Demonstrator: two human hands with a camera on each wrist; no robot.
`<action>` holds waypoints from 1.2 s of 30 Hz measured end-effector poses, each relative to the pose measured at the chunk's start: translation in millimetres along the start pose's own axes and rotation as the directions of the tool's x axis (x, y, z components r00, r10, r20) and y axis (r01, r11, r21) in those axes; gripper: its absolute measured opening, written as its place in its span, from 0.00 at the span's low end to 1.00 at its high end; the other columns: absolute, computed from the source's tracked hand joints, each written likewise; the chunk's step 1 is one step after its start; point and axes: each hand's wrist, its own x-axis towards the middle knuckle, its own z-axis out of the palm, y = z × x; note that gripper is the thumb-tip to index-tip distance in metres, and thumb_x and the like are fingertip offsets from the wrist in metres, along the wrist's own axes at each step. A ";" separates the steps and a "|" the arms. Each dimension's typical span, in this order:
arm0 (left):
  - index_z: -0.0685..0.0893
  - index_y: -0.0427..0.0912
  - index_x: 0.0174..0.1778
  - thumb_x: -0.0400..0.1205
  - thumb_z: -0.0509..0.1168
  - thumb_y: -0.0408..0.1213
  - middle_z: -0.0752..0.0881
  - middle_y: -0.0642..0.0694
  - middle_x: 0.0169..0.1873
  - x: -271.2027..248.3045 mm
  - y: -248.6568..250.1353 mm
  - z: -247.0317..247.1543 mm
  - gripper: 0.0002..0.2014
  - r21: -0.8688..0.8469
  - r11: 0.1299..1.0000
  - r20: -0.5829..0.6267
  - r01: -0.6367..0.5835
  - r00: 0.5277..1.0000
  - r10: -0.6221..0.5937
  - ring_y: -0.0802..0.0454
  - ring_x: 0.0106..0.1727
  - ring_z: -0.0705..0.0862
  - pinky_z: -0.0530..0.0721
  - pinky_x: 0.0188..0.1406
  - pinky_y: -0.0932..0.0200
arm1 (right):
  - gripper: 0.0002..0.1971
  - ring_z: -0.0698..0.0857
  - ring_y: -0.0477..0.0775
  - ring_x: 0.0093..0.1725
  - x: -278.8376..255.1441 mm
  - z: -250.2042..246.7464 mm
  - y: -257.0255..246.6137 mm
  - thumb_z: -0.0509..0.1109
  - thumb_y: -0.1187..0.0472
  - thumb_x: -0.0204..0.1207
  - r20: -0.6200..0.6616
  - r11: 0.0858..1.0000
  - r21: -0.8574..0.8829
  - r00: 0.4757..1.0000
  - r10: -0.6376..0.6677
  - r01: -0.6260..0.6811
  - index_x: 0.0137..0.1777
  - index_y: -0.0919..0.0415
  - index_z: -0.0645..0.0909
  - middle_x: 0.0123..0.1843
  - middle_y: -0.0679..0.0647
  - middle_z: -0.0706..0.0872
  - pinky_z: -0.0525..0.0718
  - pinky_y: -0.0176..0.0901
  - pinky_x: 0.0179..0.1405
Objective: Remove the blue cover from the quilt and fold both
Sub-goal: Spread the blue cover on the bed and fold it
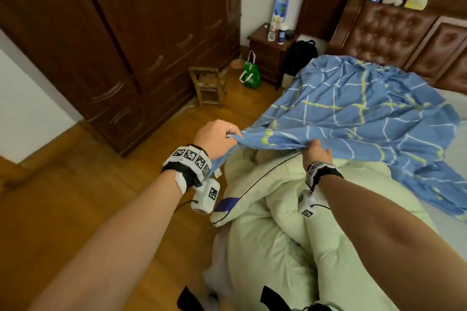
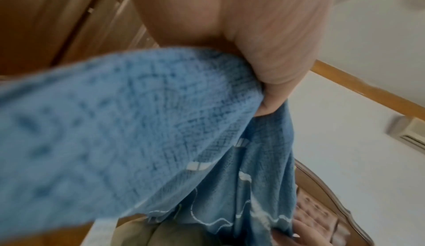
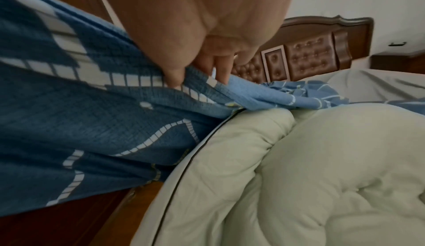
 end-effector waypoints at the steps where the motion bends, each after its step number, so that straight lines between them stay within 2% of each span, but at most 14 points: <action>1: 0.85 0.55 0.34 0.75 0.63 0.28 0.83 0.51 0.31 -6.1 1.1 3.2 0.14 0.035 0.998 -0.029 0.061 0.998 -0.060 0.52 0.31 0.77 0.67 0.25 0.61 | 0.10 0.83 0.71 0.56 -0.1 -4.9 5.2 0.58 0.56 0.85 -0.011 0.999 0.035 1.000 0.001 -0.001 0.61 0.61 0.70 0.41 0.64 0.84 0.73 0.60 0.70; 5: 0.83 0.56 0.41 0.77 0.66 0.31 0.84 0.53 0.31 -19.3 11.4 27.6 0.11 0.131 0.960 -0.109 0.248 0.966 -0.235 0.53 0.32 0.81 0.71 0.25 0.60 | 0.19 0.83 0.74 0.53 -6.9 -56.2 19.2 0.58 0.44 0.86 -0.122 0.992 0.098 0.990 -0.069 0.082 0.55 0.62 0.76 0.51 0.70 0.86 0.78 0.57 0.46; 9: 0.78 0.50 0.42 0.79 0.65 0.39 0.88 0.42 0.46 -14.0 44.9 61.6 0.02 0.257 0.924 -0.077 0.283 0.959 -0.272 0.40 0.44 0.83 0.78 0.38 0.53 | 0.20 0.84 0.68 0.44 -22.6 -140.3 17.5 0.63 0.39 0.81 -0.316 0.973 0.037 0.927 -0.203 0.226 0.40 0.57 0.74 0.36 0.58 0.82 0.79 0.52 0.36; 10: 0.79 0.50 0.49 0.77 0.68 0.45 0.85 0.41 0.54 -10.3 55.3 69.9 0.07 0.284 0.920 -0.060 0.270 0.963 -0.264 0.39 0.51 0.82 0.79 0.45 0.51 | 0.20 0.83 0.66 0.41 -28.6 -159.8 13.1 0.65 0.39 0.79 -0.306 0.961 0.016 0.917 -0.258 0.276 0.37 0.55 0.72 0.34 0.57 0.82 0.81 0.52 0.36; 13: 0.64 0.50 0.77 0.63 0.76 0.64 0.66 0.45 0.72 0.1 101.5 92.3 0.49 0.244 0.963 0.011 0.117 0.992 -0.123 0.42 0.72 0.70 0.75 0.66 0.45 | 0.20 0.78 0.55 0.31 -57.8 -202.6 -7.8 0.73 0.44 0.76 -0.095 0.869 -0.037 0.864 -0.494 0.493 0.30 0.53 0.71 0.26 0.51 0.75 0.77 0.49 0.33; 14: 0.58 0.49 0.81 0.62 0.77 0.66 0.62 0.46 0.76 2.1 121.5 96.9 0.55 0.154 0.986 -0.029 0.060 0.998 -0.056 0.43 0.75 0.68 0.74 0.69 0.45 | 0.20 0.75 0.51 0.29 -72.2 -210.6 -15.2 0.75 0.45 0.74 -0.040 0.843 -0.041 0.842 -0.538 0.537 0.28 0.52 0.70 0.25 0.50 0.73 0.73 0.46 0.30; 16: 0.58 0.51 0.82 0.65 0.78 0.60 0.63 0.48 0.79 3.5 157.6 100.4 0.53 -0.017 0.999 -0.177 -0.042 0.983 0.038 0.45 0.75 0.70 0.76 0.68 0.43 | 0.20 0.73 0.44 0.27 -93.2 -214.3 -16.3 0.79 0.48 0.70 -0.011 0.830 -0.008 0.830 -0.558 0.558 0.28 0.52 0.72 0.25 0.49 0.73 0.69 0.41 0.26; 19: 0.79 0.54 0.64 0.74 0.72 0.44 0.85 0.45 0.59 -0.5 185.7 107.4 0.21 0.053 0.979 -0.184 -0.197 0.962 0.204 0.41 0.60 0.82 0.82 0.54 0.46 | 0.15 0.83 0.52 0.36 -113.1 -201.2 13.0 0.82 0.51 0.64 0.046 0.876 0.034 0.875 -0.482 0.481 0.40 0.59 0.80 0.36 0.53 0.84 0.80 0.45 0.37; 21: 0.79 0.51 0.45 0.77 0.66 0.37 0.86 0.43 0.41 -12.3 191.5 117.1 0.05 0.074 0.971 -0.098 -0.227 0.967 0.233 0.39 0.46 0.84 0.82 0.42 0.48 | 0.13 0.85 0.60 0.44 -121.1 -192.1 41.0 0.80 0.58 0.66 0.049 0.889 0.011 0.887 -0.458 0.458 0.44 0.58 0.78 0.41 0.55 0.85 0.82 0.49 0.42; 24: 0.79 0.51 0.39 0.77 0.64 0.31 0.83 0.42 0.30 -35.9 199.9 136.7 0.08 -0.023 0.970 -0.072 -0.243 0.968 0.241 0.36 0.37 0.82 0.78 0.33 0.48 | 0.10 0.85 0.64 0.47 -127.9 -176.6 85.4 0.71 0.66 0.71 -0.062 0.933 -0.081 0.933 -0.355 0.350 0.51 0.56 0.77 0.45 0.58 0.87 0.82 0.50 0.42; 27: 0.84 0.52 0.40 0.77 0.65 0.30 0.86 0.42 0.32 -61.8 212.6 145.2 0.09 0.025 0.960 0.000 -0.278 0.961 0.278 0.39 0.36 0.83 0.79 0.32 0.48 | 0.09 0.85 0.67 0.47 -133.2 -154.4 132.8 0.66 0.68 0.75 -0.194 0.978 -0.146 0.965 -0.174 0.147 0.53 0.55 0.76 0.50 0.60 0.84 0.78 0.51 0.38; 30: 0.84 0.50 0.37 0.76 0.65 0.29 0.83 0.45 0.28 -82.0 210.8 133.1 0.10 -0.014 0.980 -0.017 -0.198 0.980 0.198 0.47 0.28 0.77 0.74 0.27 0.55 | 0.11 0.83 0.69 0.49 -139.6 -141.4 177.0 0.65 0.71 0.75 -0.311 0.999 -0.029 0.950 0.005 -0.015 0.54 0.57 0.77 0.57 0.62 0.80 0.77 0.53 0.38; 32: 0.85 0.46 0.38 0.76 0.65 0.28 0.82 0.45 0.27 -99.3 201.8 124.7 0.08 0.009 0.994 -0.005 -0.110 0.994 0.110 0.50 0.27 0.74 0.73 0.27 0.55 | 0.12 0.83 0.70 0.54 -143.1 -137.1 200.3 0.63 0.70 0.76 -0.285 0.990 0.056 0.948 0.138 -0.127 0.57 0.58 0.79 0.59 0.64 0.80 0.80 0.56 0.45; 36: 0.82 0.49 0.36 0.76 0.66 0.31 0.83 0.47 0.26 -132.9 176.7 121.3 0.07 0.137 0.990 0.017 0.024 1.000 -0.026 0.45 0.32 0.80 0.75 0.30 0.53 | 0.16 0.79 0.70 0.58 -150.5 -126.3 198.2 0.58 0.64 0.74 -0.292 0.997 0.018 0.953 0.080 -0.078 0.57 0.60 0.83 0.55 0.66 0.85 0.75 0.56 0.55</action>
